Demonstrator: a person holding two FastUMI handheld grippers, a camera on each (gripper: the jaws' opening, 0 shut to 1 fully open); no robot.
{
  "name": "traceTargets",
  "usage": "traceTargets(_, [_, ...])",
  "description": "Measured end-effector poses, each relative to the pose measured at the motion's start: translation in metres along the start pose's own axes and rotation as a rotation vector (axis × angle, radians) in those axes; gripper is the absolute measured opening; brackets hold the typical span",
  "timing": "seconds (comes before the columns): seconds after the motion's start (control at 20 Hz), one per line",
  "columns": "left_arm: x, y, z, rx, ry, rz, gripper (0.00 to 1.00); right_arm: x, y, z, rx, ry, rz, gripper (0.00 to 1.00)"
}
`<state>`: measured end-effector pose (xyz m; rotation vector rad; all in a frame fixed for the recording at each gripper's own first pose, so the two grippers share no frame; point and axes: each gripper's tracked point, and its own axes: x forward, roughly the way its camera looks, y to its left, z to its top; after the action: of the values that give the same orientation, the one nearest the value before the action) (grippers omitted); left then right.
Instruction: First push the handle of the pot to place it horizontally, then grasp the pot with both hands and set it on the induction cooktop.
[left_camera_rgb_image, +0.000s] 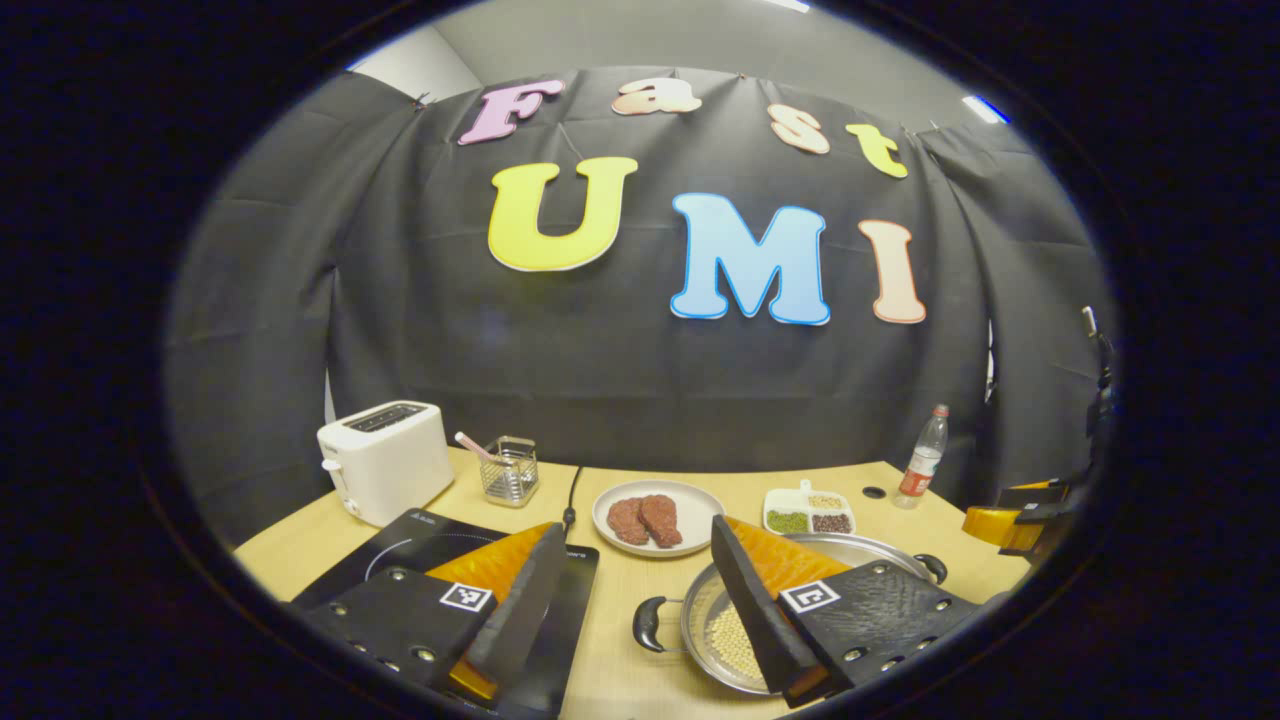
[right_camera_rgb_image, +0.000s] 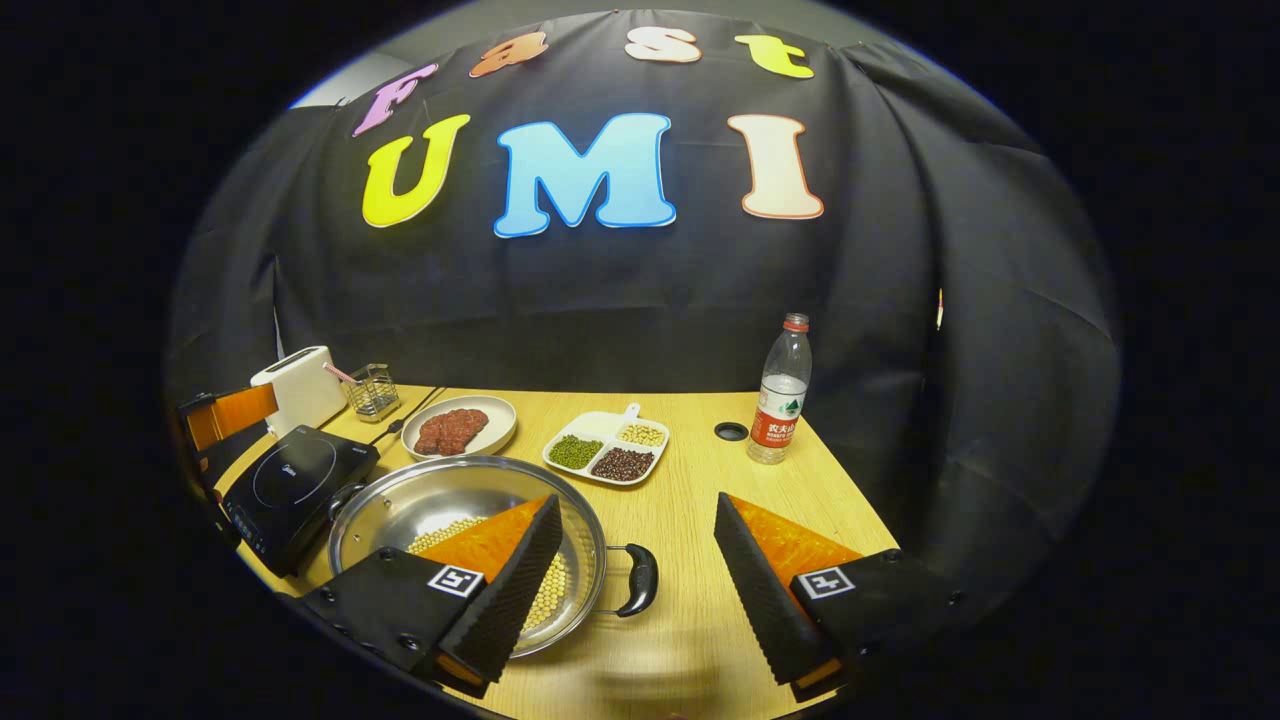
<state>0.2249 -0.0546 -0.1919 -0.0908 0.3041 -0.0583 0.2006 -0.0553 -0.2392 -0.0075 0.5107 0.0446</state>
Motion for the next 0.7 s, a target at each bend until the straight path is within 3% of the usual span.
traceTargets(0.7, [0.058, -0.023, -0.092, 0.042, 0.214, -0.071, 0.89, 0.035, -0.001, -0.042, -0.023, 0.112, 0.022, 0.98])
